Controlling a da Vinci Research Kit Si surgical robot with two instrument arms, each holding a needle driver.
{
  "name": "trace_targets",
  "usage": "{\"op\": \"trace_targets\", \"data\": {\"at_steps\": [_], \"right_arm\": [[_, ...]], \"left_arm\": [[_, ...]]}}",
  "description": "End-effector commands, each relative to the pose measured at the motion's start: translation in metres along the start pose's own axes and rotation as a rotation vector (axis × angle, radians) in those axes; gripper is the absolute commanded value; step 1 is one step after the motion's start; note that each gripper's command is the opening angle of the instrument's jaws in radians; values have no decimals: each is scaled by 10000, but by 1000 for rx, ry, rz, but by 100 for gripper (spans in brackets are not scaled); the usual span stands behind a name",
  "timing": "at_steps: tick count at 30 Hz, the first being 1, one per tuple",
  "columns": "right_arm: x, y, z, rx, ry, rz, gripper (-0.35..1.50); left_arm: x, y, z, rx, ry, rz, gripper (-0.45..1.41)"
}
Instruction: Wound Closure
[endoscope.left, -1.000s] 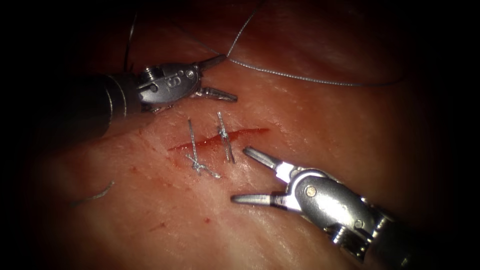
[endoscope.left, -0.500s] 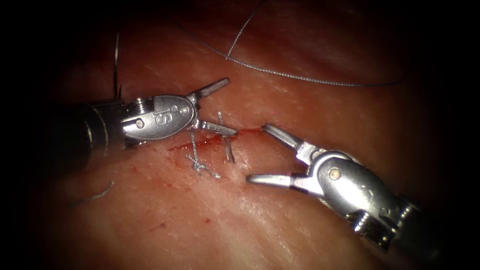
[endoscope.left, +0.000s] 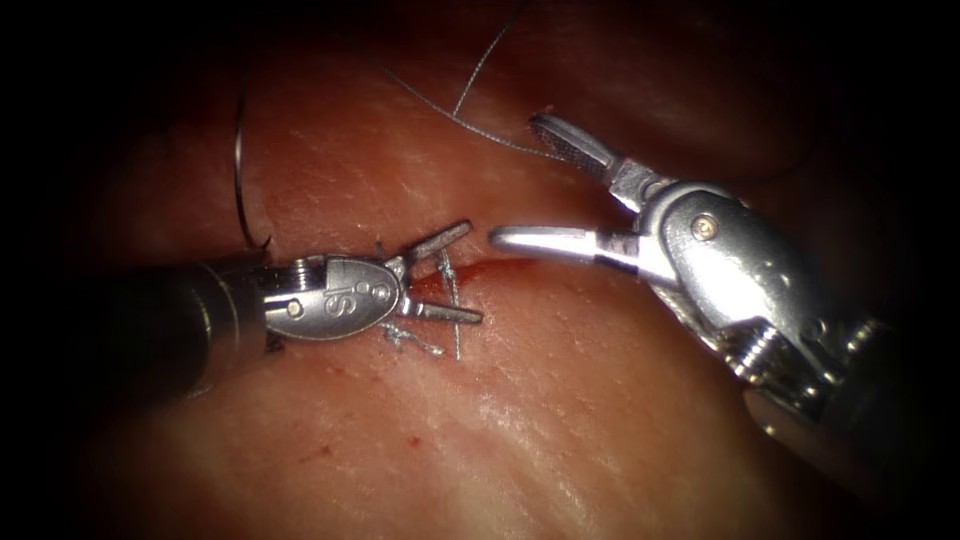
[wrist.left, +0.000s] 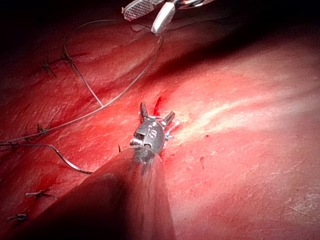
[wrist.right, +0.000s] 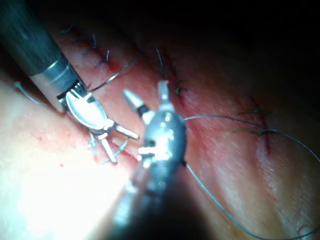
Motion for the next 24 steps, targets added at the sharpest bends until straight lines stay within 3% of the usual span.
{"op": "trace_targets", "data": {"at_steps": [1, 10, 14, 16, 24], "right_arm": [[0, 7, 20, -2, 1, -6, 118], [-10, 12, 83, 57, -45, -9, 115], [-16, 14, 95, 66, -43, -24, 115], [-21, 13, 93, 67, -43, -28, 113], [-27, 6, 81, 66, -52, -37, 113]], "left_arm": [[-6, 3, 9, 1, 1, 6, 44], [-9, 22, 16, -8, 20, 14, 46], [5, 22, 8, -37, 77, -51, 49], [25, 29, -2, -57, 156, -123, 49], [93, 45, -19, -77, 316, -207, 49]]}}
